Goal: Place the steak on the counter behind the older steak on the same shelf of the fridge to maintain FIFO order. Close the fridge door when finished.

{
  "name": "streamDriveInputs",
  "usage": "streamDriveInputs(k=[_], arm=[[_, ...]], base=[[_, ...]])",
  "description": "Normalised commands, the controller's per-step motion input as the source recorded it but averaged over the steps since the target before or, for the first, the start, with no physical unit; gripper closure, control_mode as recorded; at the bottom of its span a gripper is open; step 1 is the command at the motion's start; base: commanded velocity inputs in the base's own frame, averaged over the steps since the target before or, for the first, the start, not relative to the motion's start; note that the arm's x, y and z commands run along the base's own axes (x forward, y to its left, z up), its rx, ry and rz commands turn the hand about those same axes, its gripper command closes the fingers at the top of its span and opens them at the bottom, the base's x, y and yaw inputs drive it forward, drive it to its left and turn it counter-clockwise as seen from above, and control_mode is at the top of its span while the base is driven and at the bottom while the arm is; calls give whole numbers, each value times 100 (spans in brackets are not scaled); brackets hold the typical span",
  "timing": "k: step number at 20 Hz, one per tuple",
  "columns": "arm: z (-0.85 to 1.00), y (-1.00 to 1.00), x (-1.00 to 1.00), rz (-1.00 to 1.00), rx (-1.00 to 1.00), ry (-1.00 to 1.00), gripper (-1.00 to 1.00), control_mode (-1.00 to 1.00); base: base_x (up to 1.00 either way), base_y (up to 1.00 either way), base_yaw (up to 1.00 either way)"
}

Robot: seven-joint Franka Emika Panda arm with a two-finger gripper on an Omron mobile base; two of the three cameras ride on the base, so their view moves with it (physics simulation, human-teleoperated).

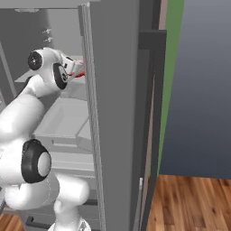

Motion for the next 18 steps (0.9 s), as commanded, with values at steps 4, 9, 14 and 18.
streamDriveInputs(k=[4, 9, 14, 18], arm=[[1, -6, -100, -2, 2, -3, -100, -100], [23, 0, -100, -9, 6, 2, -100, -100], [11, -1, -100, -9, 5, 8, -100, -100], [0, -10, -100, -6, 3, 6, -100, -100]], base=[[0, 0, 0], [0, 0, 0], [0, 0, 0], [0, 0, 0]])
